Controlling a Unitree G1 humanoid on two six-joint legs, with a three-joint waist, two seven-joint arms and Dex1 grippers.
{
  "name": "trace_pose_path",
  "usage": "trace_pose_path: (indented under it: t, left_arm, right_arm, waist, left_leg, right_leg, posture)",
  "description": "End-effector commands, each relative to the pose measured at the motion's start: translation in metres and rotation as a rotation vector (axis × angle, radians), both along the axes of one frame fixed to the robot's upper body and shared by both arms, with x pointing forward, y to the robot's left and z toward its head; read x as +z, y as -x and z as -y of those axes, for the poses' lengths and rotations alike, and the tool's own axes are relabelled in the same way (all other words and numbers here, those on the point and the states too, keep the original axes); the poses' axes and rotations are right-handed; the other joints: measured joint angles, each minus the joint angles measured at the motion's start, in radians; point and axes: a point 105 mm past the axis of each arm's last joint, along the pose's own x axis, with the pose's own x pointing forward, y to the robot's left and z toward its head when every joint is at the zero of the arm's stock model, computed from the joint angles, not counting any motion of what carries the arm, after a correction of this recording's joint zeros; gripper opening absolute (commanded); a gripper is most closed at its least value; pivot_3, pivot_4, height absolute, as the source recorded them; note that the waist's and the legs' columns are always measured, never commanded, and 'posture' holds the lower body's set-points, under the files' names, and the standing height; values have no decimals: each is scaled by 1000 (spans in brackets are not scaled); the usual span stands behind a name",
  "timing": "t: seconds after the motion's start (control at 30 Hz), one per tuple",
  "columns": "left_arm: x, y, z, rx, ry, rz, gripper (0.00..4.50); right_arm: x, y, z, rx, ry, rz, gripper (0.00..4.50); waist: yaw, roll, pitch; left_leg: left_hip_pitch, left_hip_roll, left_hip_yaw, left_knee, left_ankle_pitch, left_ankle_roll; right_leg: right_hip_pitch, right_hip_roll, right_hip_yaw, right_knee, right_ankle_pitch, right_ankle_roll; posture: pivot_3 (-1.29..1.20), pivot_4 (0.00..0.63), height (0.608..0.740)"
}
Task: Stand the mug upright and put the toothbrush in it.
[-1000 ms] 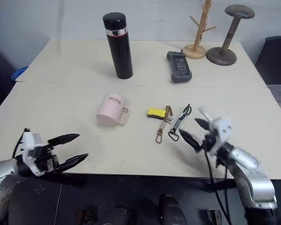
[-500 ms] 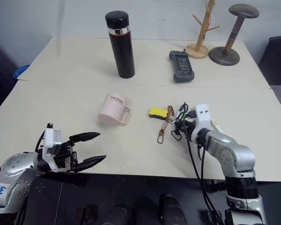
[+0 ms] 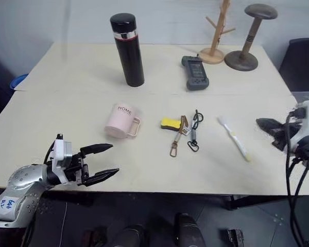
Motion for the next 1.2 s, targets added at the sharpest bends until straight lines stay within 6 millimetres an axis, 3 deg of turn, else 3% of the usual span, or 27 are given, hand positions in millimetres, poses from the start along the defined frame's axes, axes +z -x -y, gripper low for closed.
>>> trace_pose_path:
  t: [0.03,0.2,0.4,0.5,0.57,0.67,0.8,0.9,1.03,1.1,1.2]
  left_arm:
    - [6,0,2,-19,-7,41,4500]
    - [7,0,4,-25,-10,44,4500]
    - [7,2,8,-29,-5,45,4500]
    - [7,2,9,-26,-4,48,4500]
    - [9,2,8,-20,-1,54,4500]
    - [9,1,7,-20,2,57,4500]
    - [16,-1,11,-45,46,64,4500]
    - [22,2,17,-82,75,54,4500]
    - [27,4,27,-118,96,28,4500]
    - [27,4,30,-127,90,27,4500]
    - [26,3,31,-131,78,28,4500]
  right_arm:
    - [-4,-3,-46,145,50,1,2222]
    - [-29,-23,-78,158,65,-44,3718]
    - [-59,-57,-104,139,131,-76,3718]
    - [-62,-64,-109,143,134,-74,3104]
    - [-55,-64,-109,156,115,-59,2468]
    - [-33,-61,-93,146,61,17,1424]
    - [10,-42,-54,128,-72,170,69]
    - [28,-28,-7,19,-70,216,30]
    - [11,-19,59,-145,159,130,30]
    - [-16,-19,94,-235,279,36,30]
    - [-38,-21,114,-281,357,-10,30]
  waist:
    - [0,0,0]
    - [3,0,0]
    - [3,0,0]
    - [1,0,0]
    - [1,0,0]
    - [1,0,0]
    - [17,0,0]
    - [27,0,0]
    - [27,0,0]
    - [22,0,0]
    - [10,1,0]
  left_leg:
    - [0,0,0,0,0,0]
    - [-1,0,0,0,0,0]
    - [-2,-1,-1,1,0,0]
    - [-2,-1,-1,1,0,0]
    - [-2,-1,-1,1,0,0]
    - [-3,-1,-1,1,0,0]
    - [-4,-1,-1,1,0,0]
    - [-4,-1,-1,1,0,0]
    - [-4,-1,-1,1,0,1]
    - [-2,-1,-1,1,0,1]
    - [0,-1,2,1,0,1]
  right_leg:
    - [0,0,0,0,0,0]
    - [-1,0,0,3,0,0]
    - [-2,0,-1,2,0,0]
    - [-2,0,-1,2,0,0]
    - [-2,0,-1,2,0,0]
    - [-3,0,-1,3,0,0]
    - [-3,0,-1,2,0,0]
    - [-3,-1,-1,1,0,0]
    - [-2,-1,-1,0,0,0]
    - [0,-1,-1,0,0,0]
    - [0,0,1,-1,0,0]
  posture:
    - [0,150,740]
    - [0,150,740]
    - [0,150,740]
    - [0,150,740]
    - [0,150,740]
    - [0,150,740]
    - [0,150,740]
    - [0,150,740]
    - [0,150,740]
    - [0,150,740]
    - [0,150,740]
